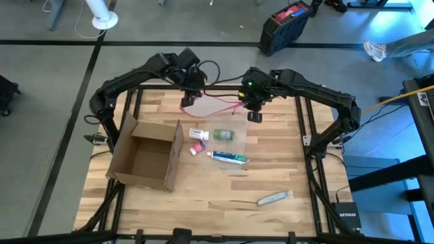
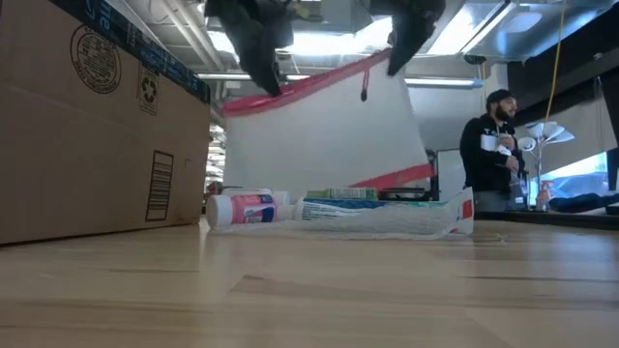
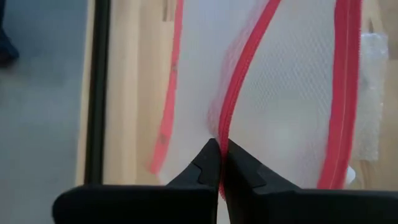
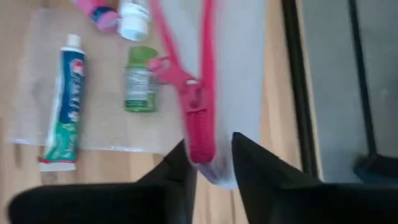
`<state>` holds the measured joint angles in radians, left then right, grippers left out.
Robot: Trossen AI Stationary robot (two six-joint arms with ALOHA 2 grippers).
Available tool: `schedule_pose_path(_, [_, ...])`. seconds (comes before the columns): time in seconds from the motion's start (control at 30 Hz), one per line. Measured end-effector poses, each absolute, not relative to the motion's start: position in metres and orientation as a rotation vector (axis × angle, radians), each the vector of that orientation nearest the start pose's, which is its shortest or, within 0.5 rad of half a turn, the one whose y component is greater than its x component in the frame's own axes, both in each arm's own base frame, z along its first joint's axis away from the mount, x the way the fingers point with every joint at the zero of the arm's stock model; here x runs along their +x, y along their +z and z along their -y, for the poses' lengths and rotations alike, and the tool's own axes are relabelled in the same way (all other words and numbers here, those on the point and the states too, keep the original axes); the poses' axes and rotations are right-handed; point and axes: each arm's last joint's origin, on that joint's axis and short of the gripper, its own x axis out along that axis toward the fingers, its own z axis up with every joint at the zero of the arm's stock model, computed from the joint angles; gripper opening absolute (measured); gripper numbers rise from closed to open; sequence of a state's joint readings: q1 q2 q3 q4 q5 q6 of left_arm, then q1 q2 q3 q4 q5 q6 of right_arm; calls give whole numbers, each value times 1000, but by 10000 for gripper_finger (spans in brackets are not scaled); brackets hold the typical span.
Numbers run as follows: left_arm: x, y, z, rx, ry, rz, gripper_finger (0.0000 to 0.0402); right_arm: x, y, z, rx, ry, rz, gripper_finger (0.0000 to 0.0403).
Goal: Unpack boxes
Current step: Open the transparent zip bag, then put the blue toothpaste into the transparent zip bag
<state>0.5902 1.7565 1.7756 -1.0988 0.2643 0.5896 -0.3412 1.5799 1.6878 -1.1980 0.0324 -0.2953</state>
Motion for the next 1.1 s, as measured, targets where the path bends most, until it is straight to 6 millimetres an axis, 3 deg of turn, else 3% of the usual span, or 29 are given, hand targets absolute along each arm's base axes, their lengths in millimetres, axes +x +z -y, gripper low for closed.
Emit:
schedule_pose_path(0.17, [299,355,-186,105,6,-1052,0,284,368,103,-97,-197,-1138,128])
schedule_pose_path(0.47, [293,352,-184,71,75,-1163,0,261,382,95,-75,-238,-1161,133])
schedule_pose_path(0.7, [290,352,-189,12,126,-1159,0,252,390,76,159,-2,-1083,133])
schedule_pose_path(0.87, [290,352,-190,-4,129,-1155,0,263,374,62,150,37,-1091,133])
schedule_pose_path(1.1, [294,351,-184,-37,129,-1146,0,284,328,31,169,78,-1097,133])
